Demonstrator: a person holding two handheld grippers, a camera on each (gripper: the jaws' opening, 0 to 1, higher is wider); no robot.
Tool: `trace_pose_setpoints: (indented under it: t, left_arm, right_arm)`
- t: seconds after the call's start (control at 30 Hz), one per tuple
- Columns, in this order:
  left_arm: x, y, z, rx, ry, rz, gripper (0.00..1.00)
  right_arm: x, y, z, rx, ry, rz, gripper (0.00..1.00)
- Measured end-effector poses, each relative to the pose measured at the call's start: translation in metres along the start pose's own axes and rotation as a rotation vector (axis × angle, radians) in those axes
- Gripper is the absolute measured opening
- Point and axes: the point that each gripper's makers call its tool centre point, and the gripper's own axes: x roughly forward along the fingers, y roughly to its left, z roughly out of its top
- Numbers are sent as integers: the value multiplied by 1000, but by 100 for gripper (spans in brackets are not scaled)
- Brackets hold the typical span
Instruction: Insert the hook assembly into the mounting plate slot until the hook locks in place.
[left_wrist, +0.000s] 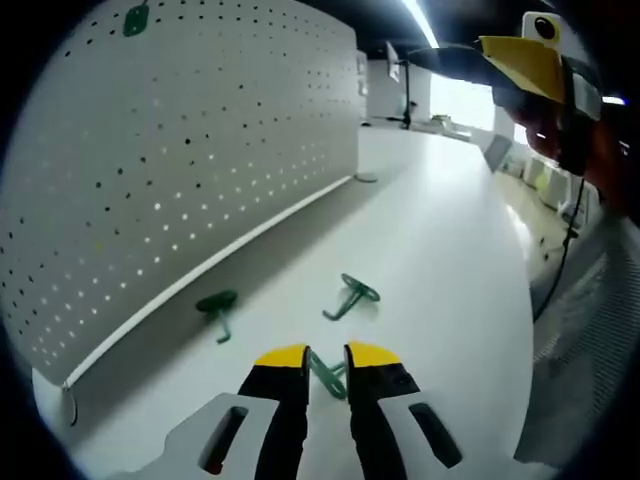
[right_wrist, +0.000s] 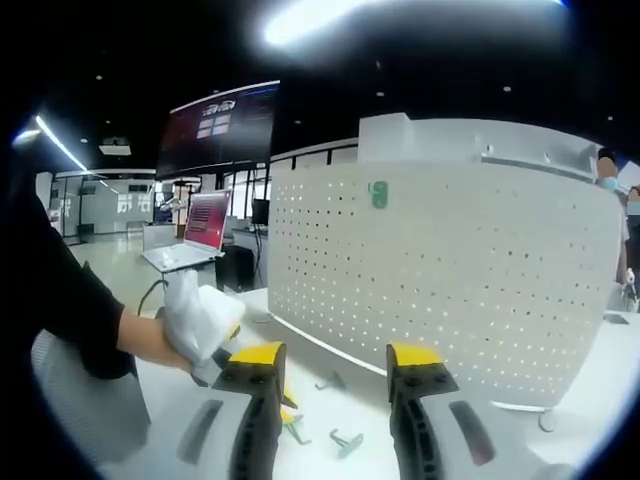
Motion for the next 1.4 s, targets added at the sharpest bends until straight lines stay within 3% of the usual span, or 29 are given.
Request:
trace_pose_setpoints:
  t: [0.6, 0.93, 1.4]
  left_arm:
    - [3, 2, -17, 62, 46, 13, 12]
    - [-5, 15, -25, 53, 59, 39, 12]
    - [3, 8, -8, 89, 25, 48, 14]
  right_arm:
    - [2, 2, -6, -5, 24, 3, 38]
    - [2, 3, -6, -8, 26, 8, 38]
    - [1, 4, -5, -3, 22, 15, 38]
